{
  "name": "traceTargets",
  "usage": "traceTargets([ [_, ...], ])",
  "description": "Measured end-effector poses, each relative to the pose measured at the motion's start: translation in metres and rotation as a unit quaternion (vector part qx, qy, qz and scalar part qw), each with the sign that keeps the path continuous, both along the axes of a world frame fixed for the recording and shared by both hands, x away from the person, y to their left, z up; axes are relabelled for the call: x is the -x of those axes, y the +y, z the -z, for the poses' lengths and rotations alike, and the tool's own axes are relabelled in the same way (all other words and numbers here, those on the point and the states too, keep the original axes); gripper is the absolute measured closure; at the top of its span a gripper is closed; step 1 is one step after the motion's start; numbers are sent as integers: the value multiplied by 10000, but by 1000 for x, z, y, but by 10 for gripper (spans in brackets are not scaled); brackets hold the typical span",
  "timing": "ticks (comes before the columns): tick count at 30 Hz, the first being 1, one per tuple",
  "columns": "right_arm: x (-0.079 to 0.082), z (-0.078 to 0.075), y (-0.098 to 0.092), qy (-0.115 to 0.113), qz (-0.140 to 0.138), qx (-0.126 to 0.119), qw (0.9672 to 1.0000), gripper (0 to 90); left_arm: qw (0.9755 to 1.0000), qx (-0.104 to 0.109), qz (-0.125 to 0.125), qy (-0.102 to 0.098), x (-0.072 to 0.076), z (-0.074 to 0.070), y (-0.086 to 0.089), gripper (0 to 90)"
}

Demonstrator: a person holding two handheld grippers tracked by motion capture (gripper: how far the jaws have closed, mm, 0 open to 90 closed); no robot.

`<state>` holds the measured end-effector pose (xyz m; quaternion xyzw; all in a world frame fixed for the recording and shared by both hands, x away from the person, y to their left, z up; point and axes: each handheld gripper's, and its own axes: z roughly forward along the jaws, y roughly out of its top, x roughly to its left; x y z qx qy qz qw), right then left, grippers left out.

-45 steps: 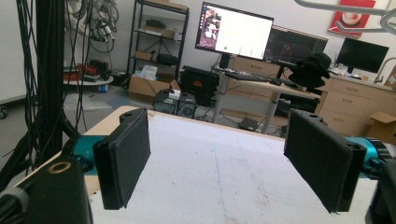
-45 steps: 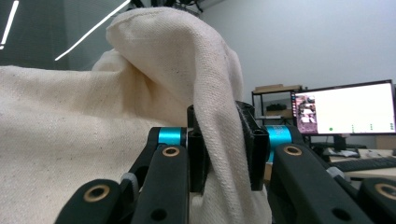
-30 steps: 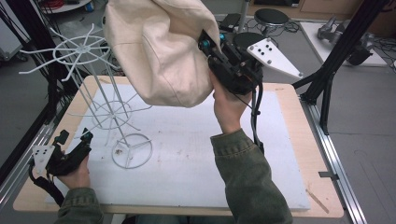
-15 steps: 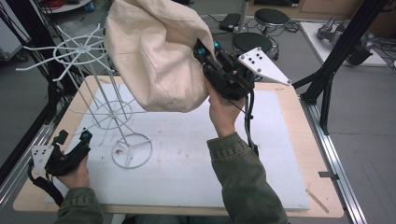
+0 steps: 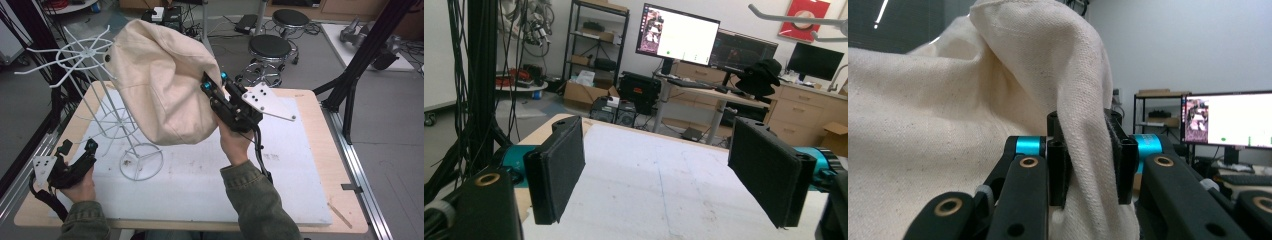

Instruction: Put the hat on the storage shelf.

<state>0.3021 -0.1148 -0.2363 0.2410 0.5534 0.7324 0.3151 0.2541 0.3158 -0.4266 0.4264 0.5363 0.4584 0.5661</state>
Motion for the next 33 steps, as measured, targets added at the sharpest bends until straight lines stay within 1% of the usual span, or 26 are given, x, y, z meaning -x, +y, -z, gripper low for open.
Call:
traceTargets([
  [1,-1,5,-1,64,-20,-13,10000,751,10000,2,1,7,0,0,0,227],
  [3,-2,10,-2,94,-55,17,9999,747,10000,1,2,9,0,0,0,227],
  [4,-2,13,-2,117,-119,32,9999,745,10000,-5,5,20,0,0,0,227],
  [5,-3,19,-2,89,-194,138,9997,743,10000,-2,3,14,0,0,0,227],
  [7,-3,22,-1,121,-208,149,9996,742,10000,4,1,1,0,0,0,227],
  [9,-7,32,0,289,-234,260,9990,738,10000,11,8,-11,0,0,0,227],
  [10,-7,32,0,289,-234,260,9990,738,10000,8,6,-14,0,0,0,227],
  [14,-12,41,3,463,-277,294,9981,734,10000,20,4,-14,0,0,0,228],
  [15,-13,44,5,496,-275,356,9978,734,10000,2,5,-10,0,0,1,228],
  [17,-13,45,5,504,-284,376,9976,734,10000,11,3,-9,0,0,1,227],
  [20,-13,46,7,500,-293,341,9977,734,10000,19,-3,-8,0,0,1,228],
  [25,-14,48,8,596,-315,319,9972,730,10000,19,7,-8,0,0,1,228],
  [29,-15,49,9,621,-340,307,9970,729,10000,32,2,-15,1,0,1,228],
  [31,-16,49,10,664,-353,305,9967,718,10000,34,-4,-18,1,0,1,227],
  [33,-17,50,10,710,-354,301,9964,678,10000,21,0,-10,1,0,1,228],
])
